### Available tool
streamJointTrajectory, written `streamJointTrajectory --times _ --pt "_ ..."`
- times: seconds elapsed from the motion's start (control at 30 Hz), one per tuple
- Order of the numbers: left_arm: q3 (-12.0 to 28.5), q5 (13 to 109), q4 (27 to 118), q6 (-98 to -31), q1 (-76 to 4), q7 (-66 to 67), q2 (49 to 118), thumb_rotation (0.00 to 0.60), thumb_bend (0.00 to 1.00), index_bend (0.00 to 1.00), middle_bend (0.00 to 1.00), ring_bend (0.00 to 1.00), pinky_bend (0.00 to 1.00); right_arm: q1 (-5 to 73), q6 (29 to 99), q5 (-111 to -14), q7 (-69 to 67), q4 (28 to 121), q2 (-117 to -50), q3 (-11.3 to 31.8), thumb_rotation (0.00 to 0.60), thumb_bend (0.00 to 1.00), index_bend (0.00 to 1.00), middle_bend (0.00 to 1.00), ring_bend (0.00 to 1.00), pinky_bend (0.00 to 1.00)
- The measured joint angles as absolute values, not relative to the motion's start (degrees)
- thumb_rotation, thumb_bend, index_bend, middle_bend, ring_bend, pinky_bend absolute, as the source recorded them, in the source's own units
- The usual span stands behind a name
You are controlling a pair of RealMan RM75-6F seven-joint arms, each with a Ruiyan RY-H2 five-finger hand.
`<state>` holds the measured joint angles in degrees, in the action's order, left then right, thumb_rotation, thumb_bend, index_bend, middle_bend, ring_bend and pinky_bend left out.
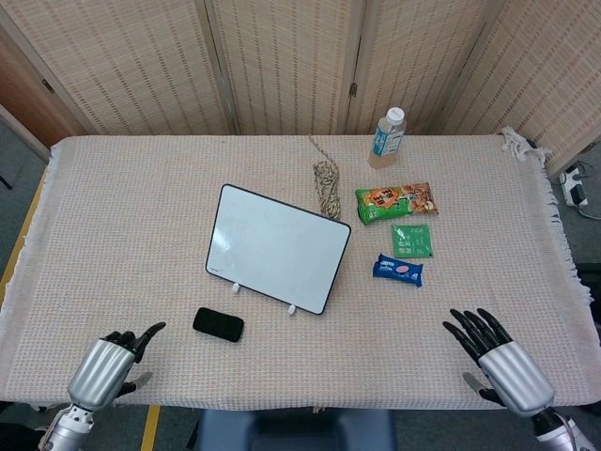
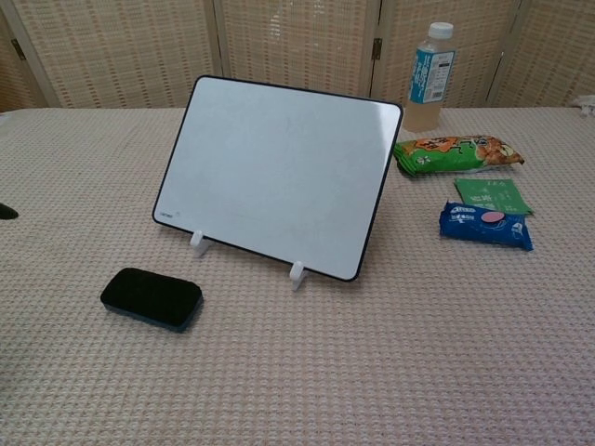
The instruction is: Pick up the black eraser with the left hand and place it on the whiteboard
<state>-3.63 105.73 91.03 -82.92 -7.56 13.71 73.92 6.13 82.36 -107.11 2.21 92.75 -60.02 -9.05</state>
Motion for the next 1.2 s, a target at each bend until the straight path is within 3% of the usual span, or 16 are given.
streamJointTrajectory --times 0.23,0.47,0.67,1.2 --pt "-1.9 97.0 100.7 -70.7 -12.5 14.8 71.4 0.6 0.17 0.34 1.0 1.0 1.0 7.8 78.6 -104.8 2.7 93.6 -60.2 -8.6 0.6 0.36 0.0 0.0 0.0 0.0" --pt "1.5 83.4 106.7 -61.3 -17.9 26.2 72.0 0.6 0.17 0.32 1.0 1.0 1.0 8.3 77.5 -104.2 3.3 94.3 -60.3 -8.5 0.6 0.36 0.0 0.0 0.0 0.0" --pt "3.3 77.5 108.0 -60.1 -20.8 35.2 75.9 0.6 0.17 0.28 1.0 1.0 1.0 8.4 77.9 -105.1 2.6 94.0 -60.1 -9.0 0.6 0.36 0.0 0.0 0.0 0.0" --pt "5.6 63.9 102.5 -57.7 -29.2 46.3 85.5 0.6 0.22 0.29 1.0 1.0 1.0 9.2 78.4 -105.4 0.0 93.6 -59.3 -9.1 0.6 0.36 0.0 0.0 0.0 0.0"
